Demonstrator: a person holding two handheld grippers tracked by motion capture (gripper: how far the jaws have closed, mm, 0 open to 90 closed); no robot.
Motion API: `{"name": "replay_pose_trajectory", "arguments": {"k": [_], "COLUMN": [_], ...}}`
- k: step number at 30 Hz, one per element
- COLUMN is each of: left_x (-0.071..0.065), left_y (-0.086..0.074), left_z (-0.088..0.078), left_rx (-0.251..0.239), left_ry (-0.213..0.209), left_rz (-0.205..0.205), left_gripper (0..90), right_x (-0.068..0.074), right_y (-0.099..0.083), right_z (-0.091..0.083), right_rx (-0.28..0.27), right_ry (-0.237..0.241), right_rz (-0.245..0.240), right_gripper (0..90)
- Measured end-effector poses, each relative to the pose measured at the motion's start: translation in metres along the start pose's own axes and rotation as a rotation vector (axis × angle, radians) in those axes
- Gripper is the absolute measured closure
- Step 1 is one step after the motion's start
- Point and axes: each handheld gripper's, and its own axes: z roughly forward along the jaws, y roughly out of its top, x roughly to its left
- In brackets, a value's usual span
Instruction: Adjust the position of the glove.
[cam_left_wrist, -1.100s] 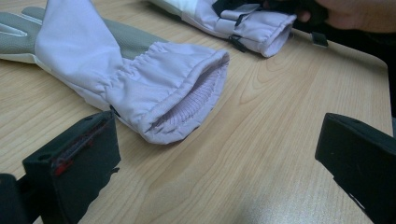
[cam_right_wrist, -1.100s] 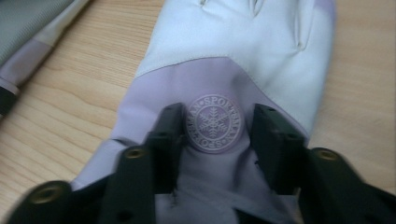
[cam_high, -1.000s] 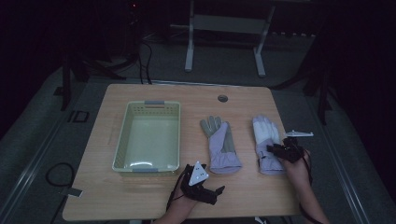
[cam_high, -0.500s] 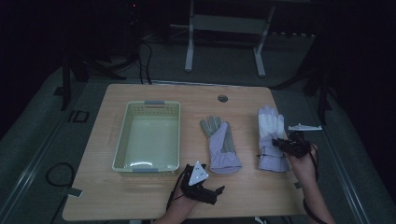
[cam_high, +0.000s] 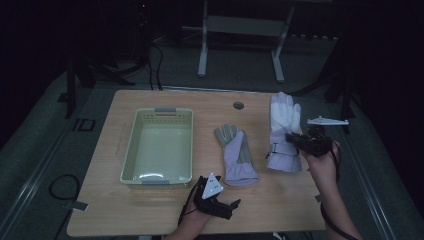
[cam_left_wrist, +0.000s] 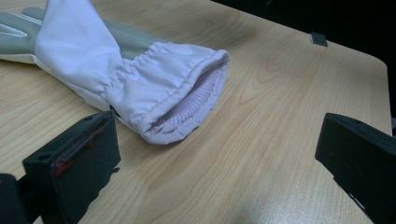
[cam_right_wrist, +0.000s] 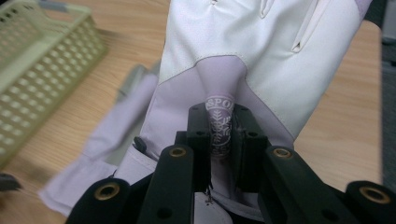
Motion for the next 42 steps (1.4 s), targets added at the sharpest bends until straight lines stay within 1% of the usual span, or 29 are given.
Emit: {"name": "replay_pose_trajectory", "arguments": {"k": [4, 8, 10, 12, 16, 18, 20, 22, 25, 27, 31, 34, 36, 40, 41, 42], "left_x": [0.0, 0.0, 0.0, -0.001, -0.001, -0.001, -0.001, -0.001, -0.001, -0.001, -0.001, -0.001, -0.001, -0.001, -0.001, -0.001], "left_y": [0.0, 0.0, 0.0, 0.0, 0.0, 0.0, 0.0, 0.0, 0.0, 0.0, 0.0, 0.0, 0.0, 0.0, 0.0, 0.0], "left_z": [0.0, 0.0, 0.0, 0.0, 0.0, 0.0, -0.001, -0.001, -0.001, -0.001, 0.0, 0.0, 0.0, 0.0, 0.0, 0.0], "left_rx": [-0.001, -0.001, -0.003, -0.001, -0.004, -0.005, -0.003, -0.004, -0.003, -0.002, -0.001, -0.001, -0.003, -0.002, -0.002, -0.002], "left_ry": [-0.002, -0.002, -0.001, 0.0, 0.002, 0.001, 0.001, 0.0, 0.001, 0.002, 0.002, 0.002, 0.002, 0.001, 0.001, 0.001], "left_rz": [0.003, 0.003, 0.001, 0.004, 0.005, 0.004, 0.005, 0.004, 0.008, 0.008, 0.007, 0.008, 0.009, 0.009, 0.008, 0.009], "left_gripper": [0.0, 0.0, 0.0, 0.0, 0.0, 0.0, 0.0, 0.0, 0.0, 0.0, 0.0, 0.0, 0.0, 0.0, 0.0, 0.0], "right_x": [0.02, 0.043, 0.051, 0.063, 0.083, 0.092, 0.099, 0.101, 0.102, 0.101, 0.097, 0.095, 0.094, 0.091, 0.09, 0.089], "right_y": [0.009, 0.015, 0.017, 0.019, 0.021, 0.02, 0.015, 0.009, -0.005, -0.012, -0.021, -0.026, -0.029, -0.031, -0.031, -0.031], "right_z": [0.007, 0.018, 0.023, 0.029, 0.036, 0.039, 0.045, 0.053, 0.07, 0.081, 0.099, 0.109, 0.114, 0.116, 0.115, 0.114], "right_rx": [-0.017, -0.012, -0.015, -0.008, 0.005, 0.017, 0.034, 0.061, 0.114, 0.139, 0.179, 0.193, 0.2, 0.199, 0.191, 0.187], "right_ry": [0.029, 0.076, 0.088, 0.106, 0.138, 0.142, 0.133, 0.13, 0.125, 0.1, 0.083, 0.073, 0.069, 0.065, 0.039, 0.024], "right_rz": [-0.012, -0.027, -0.03, -0.036, -0.053, -0.065, -0.081, -0.085, -0.071, -0.072, -0.048, -0.035, -0.037, -0.025, -0.049, -0.052], "right_gripper": [79.6, 79.6, 79.6, 79.5, 79.5, 79.5, 79.5, 79.5, 79.5, 79.5, 79.2, 78.7, 78.3, 78.2, 78.2, 78.3]}}
